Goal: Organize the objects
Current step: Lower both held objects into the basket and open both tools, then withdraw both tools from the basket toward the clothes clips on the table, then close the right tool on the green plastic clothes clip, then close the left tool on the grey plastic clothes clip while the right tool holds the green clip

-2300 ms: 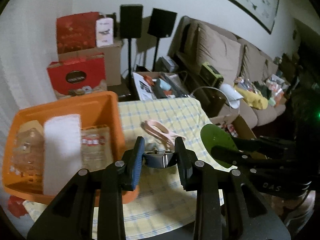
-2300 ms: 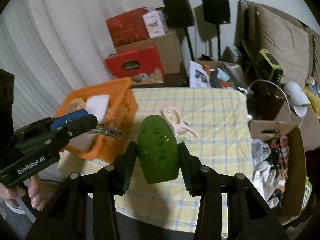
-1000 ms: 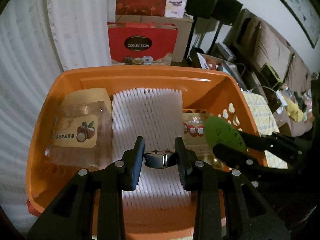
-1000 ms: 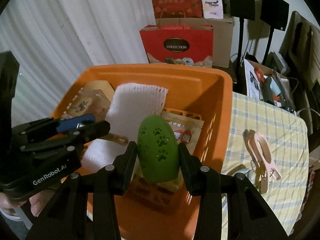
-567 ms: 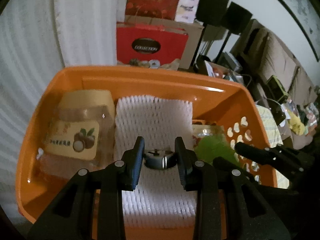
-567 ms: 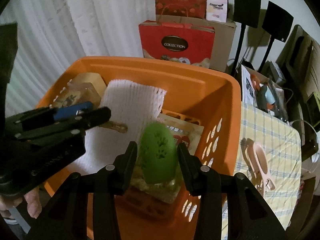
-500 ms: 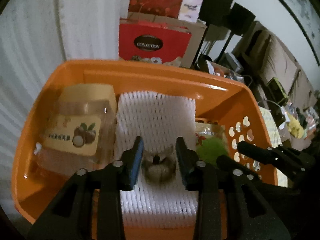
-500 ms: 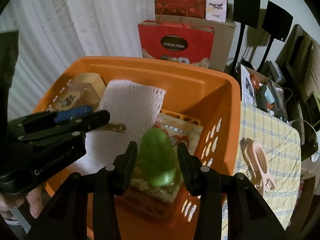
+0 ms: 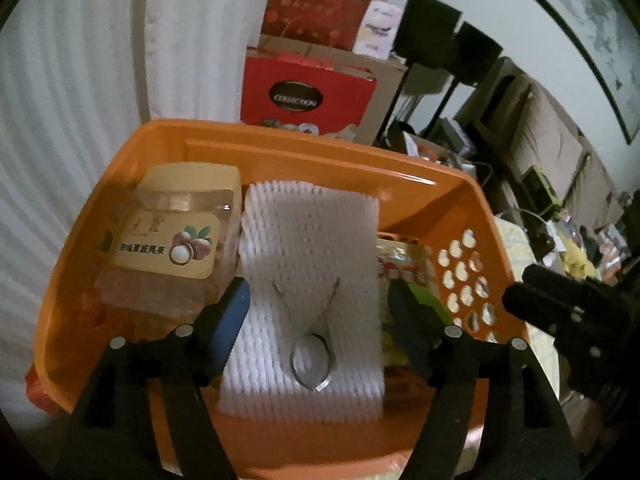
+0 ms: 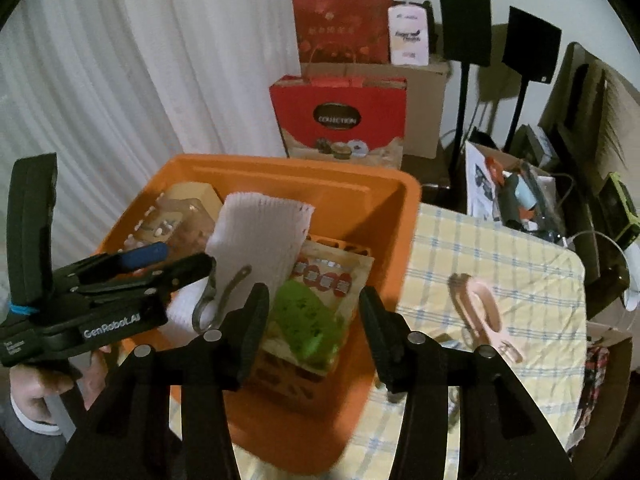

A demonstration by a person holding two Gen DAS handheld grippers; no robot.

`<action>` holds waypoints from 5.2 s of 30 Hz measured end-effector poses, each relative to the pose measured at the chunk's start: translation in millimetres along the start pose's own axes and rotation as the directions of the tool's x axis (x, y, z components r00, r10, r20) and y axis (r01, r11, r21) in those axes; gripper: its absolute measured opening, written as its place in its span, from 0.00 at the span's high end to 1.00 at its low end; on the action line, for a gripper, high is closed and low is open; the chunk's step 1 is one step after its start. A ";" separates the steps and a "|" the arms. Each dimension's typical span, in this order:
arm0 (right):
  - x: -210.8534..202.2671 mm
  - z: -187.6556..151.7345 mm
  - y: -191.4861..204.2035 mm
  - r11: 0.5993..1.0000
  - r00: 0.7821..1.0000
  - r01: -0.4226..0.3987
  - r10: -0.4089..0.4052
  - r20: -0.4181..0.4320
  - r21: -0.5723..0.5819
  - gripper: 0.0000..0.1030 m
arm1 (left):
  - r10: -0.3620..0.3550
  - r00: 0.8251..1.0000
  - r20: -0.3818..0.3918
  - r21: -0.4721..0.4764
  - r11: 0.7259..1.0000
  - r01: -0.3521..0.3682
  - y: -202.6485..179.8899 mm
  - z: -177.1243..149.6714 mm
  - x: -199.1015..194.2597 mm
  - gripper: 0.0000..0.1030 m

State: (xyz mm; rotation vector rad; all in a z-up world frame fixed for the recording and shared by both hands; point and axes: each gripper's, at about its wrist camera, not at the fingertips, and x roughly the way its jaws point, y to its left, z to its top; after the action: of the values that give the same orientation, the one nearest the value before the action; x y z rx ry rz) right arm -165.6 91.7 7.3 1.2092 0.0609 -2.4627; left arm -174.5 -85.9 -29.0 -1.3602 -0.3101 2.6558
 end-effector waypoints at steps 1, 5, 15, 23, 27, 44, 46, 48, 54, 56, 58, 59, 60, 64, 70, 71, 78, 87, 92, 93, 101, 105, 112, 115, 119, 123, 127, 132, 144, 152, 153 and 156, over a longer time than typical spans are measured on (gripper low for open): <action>-4.1 -1.7 -1.8 1.000 1.000 0.003 -0.003 0.002 0.004 0.49 | -0.007 1.000 -0.004 0.007 1.000 0.007 -3.4 -0.7 -3.2 0.31; -17.0 -8.4 -10.3 1.000 1.000 0.014 -0.015 0.010 0.020 0.43 | 0.000 1.000 -0.003 0.042 0.999 0.001 -17.6 -4.9 -14.2 0.28; -41.1 -29.3 -37.7 0.996 0.998 0.052 -0.053 0.023 0.067 0.34 | -0.003 0.999 0.049 0.084 0.996 -0.001 -44.1 -19.5 -36.5 0.08; -58.1 -44.5 -56.0 0.994 0.998 0.050 -0.053 0.034 0.097 0.24 | -0.006 0.999 0.054 0.126 0.992 -0.001 -62.0 -31.2 -48.5 0.08; -63.1 -49.8 -62.9 0.993 0.997 0.061 -0.065 0.034 0.101 0.22 | 0.011 0.997 0.082 0.165 0.986 -0.024 -75.5 -38.1 -58.0 0.05; -91.1 -76.1 -112.2 0.981 0.990 0.129 -0.136 0.038 0.146 0.01 | -0.052 0.996 0.067 0.223 0.974 0.036 -129.1 -55.8 -63.1 0.00; -90.6 -77.3 -121.0 0.978 0.988 0.141 -0.148 0.032 0.151 0.01 | -0.063 0.996 0.062 0.231 0.972 0.048 -138.1 -59.0 -60.9 0.00; -89.3 -77.7 -128.3 0.976 0.987 0.153 -0.159 0.028 0.155 0.01 | -0.079 0.995 0.054 0.238 0.969 0.064 -145.5 -61.7 -58.8 0.00; -83.3 -88.9 -147.2 0.973 0.988 0.151 -0.156 0.013 0.172 0.01 | -0.148 0.988 0.053 0.274 0.953 0.128 -163.1 -87.1 -56.4 0.00; -79.4 -94.4 -150.0 0.973 0.988 0.151 -0.156 0.015 0.174 0.01 | -0.158 0.986 0.062 0.278 0.951 0.135 -164.5 -98.9 -56.7 0.00; -72.2 -98.6 -152.1 0.973 0.987 0.157 -0.161 0.008 0.167 0.03 | -0.166 0.984 0.064 0.270 0.952 0.144 -163.9 -110.5 -56.3 0.00; -68.7 -99.5 -152.7 0.974 0.987 0.160 -0.162 0.001 0.163 0.04 | -0.170 0.984 0.062 0.265 0.953 0.148 -163.9 -115.1 -56.2 0.00; -64.0 -100.1 -153.2 0.974 0.987 0.163 -0.163 -0.009 0.161 0.05 | -0.173 0.983 0.060 0.260 0.954 0.151 -163.2 -118.9 -55.9 0.00; -48.2 -102.2 -157.6 0.974 0.987 0.161 -0.159 -0.031 0.156 0.10 | -0.168 0.984 0.056 0.254 0.956 0.149 -161.9 -127.4 -52.8 0.00; -32.2 -110.3 -159.5 0.974 0.989 0.141 -0.131 -0.069 0.179 0.25 | -0.135 0.989 0.059 0.262 0.958 0.115 -164.0 -134.6 -41.2 0.01; -28.8 -112.0 -158.7 0.973 0.989 0.139 -0.126 -0.078 0.182 0.29 | -0.135 0.989 0.056 0.257 0.959 0.117 -163.3 -135.6 -38.7 0.01; 6.1 -124.0 -142.7 0.976 0.986 0.132 -0.111 -0.126 0.172 0.60 | -0.130 0.991 0.022 0.215 0.969 0.122 -154.1 -146.0 -17.0 0.02; 30.2 -126.9 -134.7 0.979 0.981 0.149 -0.129 -0.144 0.138 0.72 | -0.127 0.992 -0.005 0.204 0.971 0.126 -150.9 -148.8 -7.0 0.02; 24.4 -131.9 -136.5 0.974 0.968 0.210 -0.194 -0.159 0.085 0.91 | -0.128 0.992 -0.021 0.218 0.967 0.130 -155.1 -150.9 -5.7 0.02; 23.0 -133.6 -138.0 0.973 0.966 0.216 -0.200 -0.163 0.080 0.93 | -0.130 0.991 -0.022 0.224 0.966 0.132 -156.6 -151.5 -6.7 0.02; -2.9 -163.4 -171.1 0.967 0.962 0.225 -0.201 -0.187 0.118 0.95 | -0.138 0.989 -0.055 0.275 0.950 0.148 -176.7 -152.6 -2.9 0.02; -18.6 -176.6 -189.1 0.960 0.960 0.241 -0.213 -0.184 0.145 0.95 | -0.129 0.990 -0.060 0.313 0.939 0.141 -192.4 -149.3 2.5 0.02; -41.9 -194.2 -207.4 0.954 0.965 0.228 -0.195 -0.175 0.196 0.95 | -0.087 0.994 -0.066 0.393 0.913 0.106 -225.9 -141.9 21.0 0.02; -46.2 -198.2 -208.8 0.953 0.969 0.217 -0.184 -0.166 0.210 0.95 | -0.069 0.994 -0.080 0.417 0.904 0.096 -236.5 -136.4 36.2 0.06; -49.0 -199.8 -210.9 0.953 0.974 0.200 -0.168 -0.155 0.226 0.95 | -0.025 0.995 -0.096 0.447 0.892 0.066 -246.9 -130.4 56.9 0.21; -49.4 -199.5 -210.1 0.955 0.975 0.193 -0.162 -0.151 0.226 0.95 | 0.005 0.996 -0.092 0.461 0.887 0.038 -248.5 -121.5 74.0 0.29; -49.3 -198.4 -208.3 0.956 0.978 0.183 -0.153 -0.144 0.229 0.95 | 0.033 0.995 -0.092 0.485 0.874 0.015 -251.2 -118.7 87.0 0.35; -47.5 -197.1 -208.9 0.956 0.978 0.181 -0.151 -0.141 0.231 0.94 | 0.042 0.995 -0.096 0.495 0.869 0.011 -250.9 -116.4 95.8 0.53; -60.4 -193.7 -222.9 0.937 0.983 0.178 -0.153 -0.102 0.302 0.87 | -0.102 0.960 -0.259 0.410 0.889 0.205 -255.6 -120.2 93.2 0.94; -57.5 -182.0 -219.6 0.930 0.984 0.178 -0.161 -0.080 0.322 0.68 | -0.131 0.973 -0.188 0.409 0.891 0.199 -247.6 -108.1 64.0 0.59; -55.4 -179.8 -218.3 0.930 0.984 0.179 -0.162 -0.079 0.322 0.67 | -0.125 0.976 -0.176 0.415 0.890 0.189 -247.4 -107.9 62.5 0.55; -47.4 -172.7 -212.8 0.933 0.985 0.172 -0.155 -0.078 0.316 0.55 | -0.073 0.986 -0.149 0.467 0.874 0.135 -250.8 -113.0 64.2 0.43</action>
State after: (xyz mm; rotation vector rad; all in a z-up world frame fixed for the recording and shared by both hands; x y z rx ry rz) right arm -87.7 339.3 -92.5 1.4549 -0.2469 -2.6598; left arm -112.0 184.4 -82.0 -1.2905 0.2672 2.3232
